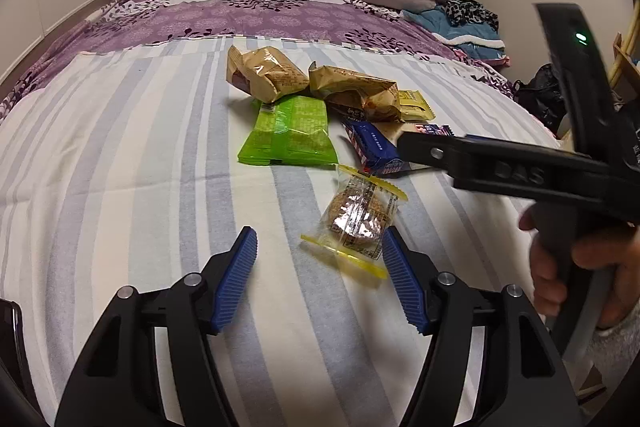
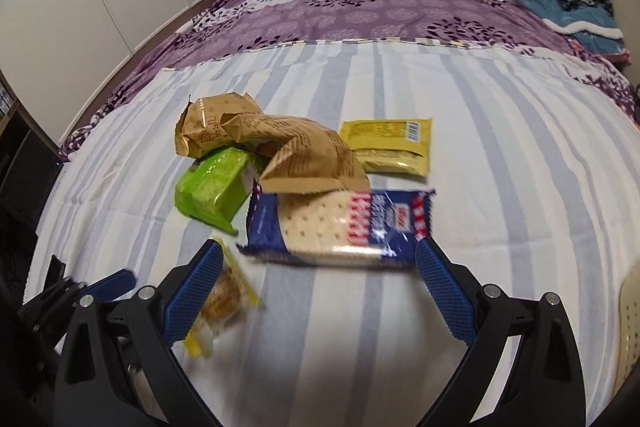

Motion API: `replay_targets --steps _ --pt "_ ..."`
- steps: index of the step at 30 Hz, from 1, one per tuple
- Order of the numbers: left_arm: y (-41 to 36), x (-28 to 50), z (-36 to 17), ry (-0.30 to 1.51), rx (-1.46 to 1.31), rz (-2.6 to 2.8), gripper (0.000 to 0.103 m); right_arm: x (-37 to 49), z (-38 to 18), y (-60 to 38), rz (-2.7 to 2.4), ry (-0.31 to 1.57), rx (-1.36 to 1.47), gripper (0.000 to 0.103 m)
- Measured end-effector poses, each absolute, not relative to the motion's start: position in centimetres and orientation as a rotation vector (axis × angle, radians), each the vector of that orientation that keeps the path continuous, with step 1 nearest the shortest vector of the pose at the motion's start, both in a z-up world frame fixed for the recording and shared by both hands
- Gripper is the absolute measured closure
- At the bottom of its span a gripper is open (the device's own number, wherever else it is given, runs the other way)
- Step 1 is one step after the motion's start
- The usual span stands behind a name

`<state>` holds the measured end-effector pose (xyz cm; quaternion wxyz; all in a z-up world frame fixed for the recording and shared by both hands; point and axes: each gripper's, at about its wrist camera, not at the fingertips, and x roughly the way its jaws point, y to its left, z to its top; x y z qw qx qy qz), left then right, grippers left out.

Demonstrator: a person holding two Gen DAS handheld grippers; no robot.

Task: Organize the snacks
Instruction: 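Approach the wrapped cookie with the left tool while the right tool approaches the blue cracker pack, then grasp the wrapped cookie with the left tool while the right tool grasps the blue cracker pack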

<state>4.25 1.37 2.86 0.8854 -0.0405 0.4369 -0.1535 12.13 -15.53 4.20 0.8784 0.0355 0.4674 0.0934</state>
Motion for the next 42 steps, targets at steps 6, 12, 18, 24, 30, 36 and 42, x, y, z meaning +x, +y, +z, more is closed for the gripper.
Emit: replay_targets --steps 6,12,18,24,30,36,42 --pt "2.0 4.4 2.7 0.92 -0.104 -0.318 0.035 13.8 3.7 -13.7 0.174 0.984 -0.004 0.005" --pt "1.7 4.5 2.4 0.929 -0.103 -0.331 0.035 15.5 2.8 -12.4 0.094 0.995 -0.151 0.005" --pt "1.7 4.5 2.4 0.928 -0.102 -0.331 0.035 15.9 2.5 -12.5 0.09 0.995 -0.174 0.005" --pt "1.8 4.8 2.6 0.931 -0.105 -0.325 0.035 16.0 2.0 -12.9 0.066 0.981 -0.211 0.005" --pt "1.3 4.9 2.6 0.935 -0.093 -0.332 0.035 16.2 1.6 -13.6 0.103 0.996 -0.186 0.005" --pt "1.2 4.9 3.1 0.926 -0.082 -0.326 0.035 15.4 1.9 -14.5 0.117 0.99 -0.163 0.005" --pt "1.1 5.3 3.3 0.923 -0.07 -0.322 0.035 13.1 2.5 -16.3 0.094 0.97 -0.128 0.005"
